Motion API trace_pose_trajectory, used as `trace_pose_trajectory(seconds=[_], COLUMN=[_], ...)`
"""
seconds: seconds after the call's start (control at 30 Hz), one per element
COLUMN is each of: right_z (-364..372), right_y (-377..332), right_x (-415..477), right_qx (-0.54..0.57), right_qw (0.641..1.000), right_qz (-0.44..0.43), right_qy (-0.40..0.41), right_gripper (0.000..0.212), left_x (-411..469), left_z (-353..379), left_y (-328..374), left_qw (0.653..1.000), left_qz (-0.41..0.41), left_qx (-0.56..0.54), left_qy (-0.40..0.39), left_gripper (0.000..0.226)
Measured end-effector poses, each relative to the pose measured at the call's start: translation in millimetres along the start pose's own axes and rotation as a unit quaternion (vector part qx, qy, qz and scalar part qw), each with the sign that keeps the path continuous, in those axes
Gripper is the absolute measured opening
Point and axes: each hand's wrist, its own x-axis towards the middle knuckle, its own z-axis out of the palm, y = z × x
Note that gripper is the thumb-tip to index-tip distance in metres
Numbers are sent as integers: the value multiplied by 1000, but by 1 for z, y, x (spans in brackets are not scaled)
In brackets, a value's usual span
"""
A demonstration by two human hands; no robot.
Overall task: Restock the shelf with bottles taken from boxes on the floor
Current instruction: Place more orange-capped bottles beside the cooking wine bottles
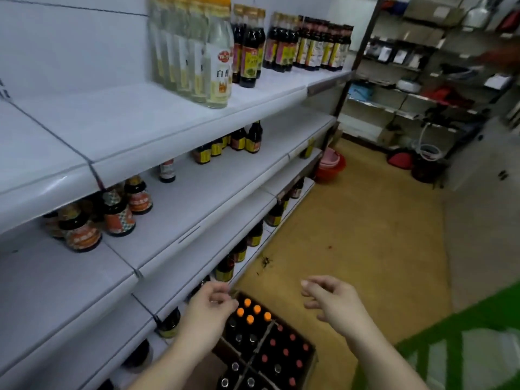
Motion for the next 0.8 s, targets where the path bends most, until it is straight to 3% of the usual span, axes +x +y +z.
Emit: trace_pose_trajectory(seconds=[0.2,0.4,0.6,0.8], right_z=[40,92,147,207], right_y=[25,81,188,328], right_x=[70,130,214,308], right_qx=[36,58,72,-20], right_qw=[989,973,961,962], right_qz=[129,204,243,258], right_qy=[56,94,111,85], right_gripper=[19,11,13,23], left_x=[114,208,287,361], left_z=[5,38,94,150], left_y=[-21,-72,-187,-345], left_qw=[993,984,980,979], left_qz=[-42,-47,-61,-62], left_qx=[67,120,145,173], left_qy=[-84,-119,-119,-87], left_gripper=[20,26,31,34])
